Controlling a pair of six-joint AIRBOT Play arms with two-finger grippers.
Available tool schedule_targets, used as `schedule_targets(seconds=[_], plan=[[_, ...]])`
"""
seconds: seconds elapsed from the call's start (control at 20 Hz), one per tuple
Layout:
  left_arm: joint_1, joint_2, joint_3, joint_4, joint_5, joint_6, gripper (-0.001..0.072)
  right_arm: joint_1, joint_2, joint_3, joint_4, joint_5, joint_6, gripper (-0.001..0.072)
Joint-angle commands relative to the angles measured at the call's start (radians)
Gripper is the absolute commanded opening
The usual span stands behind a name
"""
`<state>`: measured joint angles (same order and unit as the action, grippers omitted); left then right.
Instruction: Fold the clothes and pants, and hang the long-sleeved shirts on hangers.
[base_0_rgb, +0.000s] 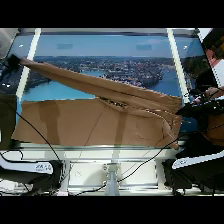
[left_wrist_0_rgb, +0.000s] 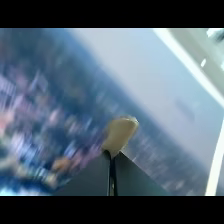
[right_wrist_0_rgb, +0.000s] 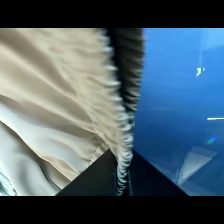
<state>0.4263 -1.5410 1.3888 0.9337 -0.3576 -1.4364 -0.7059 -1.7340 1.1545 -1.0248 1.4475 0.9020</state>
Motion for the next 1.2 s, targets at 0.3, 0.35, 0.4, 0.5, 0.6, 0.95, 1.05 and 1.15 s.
schedule_targets(seconds=[0.3, 0.35, 0.4, 0.5, 0.6, 0.95, 1.05, 1.15], plan=[[0.0, 0.343, 0.001, 0.124, -0.058, 0.05, 0.0016, -0.001, 0.0, 0.0, -0.002, 0.011, 0.001, 0.0029], [0.0, 0.339, 0.0, 0.172, -0.119, 0.018, 0.0016, -0.001, 0.001, 0.0, -0.002, 0.011, 0.001, 0.0029], [0.0, 0.324, 0.0, 0.22, -0.17, -0.024, 0.0016, -0.001, 0.001, 0.0, -0.002, 0.011, 0.001, 0.0029], [-0.001, 0.267, 0.0, 0.296, -0.212, -0.085, 0.0016, -0.001, 0.001, 0.0, -0.002, 0.007, -0.001, 0.0029], [-0.001, 0.178, 0.0, 0.299, -0.185, -0.112, 0.0016, -0.001, 0.0, 0.0, -0.002, 0.006, -0.003, 0.0029], [-0.045, -0.061, 0.0, 0.165, -0.024, -0.107, 0.0017, -0.001, 0.001, 0.0, -0.002, -0.027, -0.002, 0.0029], [-0.046, -0.017, 0.0, 0.168, -0.073, -0.101, 0.0015, -0.001, 0.001, 0.0, -0.001, -0.026, 0.0, 0.0029], [-0.041, 0.068, 0.0, 0.329, -0.193, -0.106, 0.0014, -0.001, 0.0, 0.0, -0.001, -0.026, 0.002, 0.003]])
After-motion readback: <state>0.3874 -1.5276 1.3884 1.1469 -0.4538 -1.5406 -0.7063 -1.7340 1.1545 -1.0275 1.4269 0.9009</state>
